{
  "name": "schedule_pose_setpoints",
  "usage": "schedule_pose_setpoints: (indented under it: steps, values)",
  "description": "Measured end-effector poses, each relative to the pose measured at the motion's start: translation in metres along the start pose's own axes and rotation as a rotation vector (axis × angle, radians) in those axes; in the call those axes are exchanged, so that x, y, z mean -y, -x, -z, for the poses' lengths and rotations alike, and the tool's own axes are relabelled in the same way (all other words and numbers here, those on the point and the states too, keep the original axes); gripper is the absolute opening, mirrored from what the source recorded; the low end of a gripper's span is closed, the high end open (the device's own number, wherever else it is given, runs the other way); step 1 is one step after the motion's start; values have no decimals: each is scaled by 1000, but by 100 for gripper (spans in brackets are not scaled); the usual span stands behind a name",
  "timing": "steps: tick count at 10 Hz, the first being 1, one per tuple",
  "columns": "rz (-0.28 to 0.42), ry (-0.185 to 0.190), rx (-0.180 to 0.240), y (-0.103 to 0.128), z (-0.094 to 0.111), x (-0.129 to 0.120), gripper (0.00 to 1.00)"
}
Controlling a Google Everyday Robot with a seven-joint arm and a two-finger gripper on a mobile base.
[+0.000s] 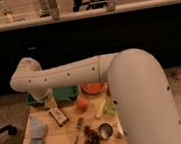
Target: Place pepper in red bowl
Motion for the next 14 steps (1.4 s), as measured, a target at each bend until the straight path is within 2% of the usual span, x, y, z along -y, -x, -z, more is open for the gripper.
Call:
schedule_pose_setpoints:
  steps: [4, 7, 10, 14]
  values:
    - [-106, -5, 7, 45, -6, -6, 0]
    - [-203, 4, 29, 89, 11, -8, 0]
    - [-260, -10, 31, 106, 7, -5, 0]
    - [-259, -8, 27, 105, 7, -5, 0]
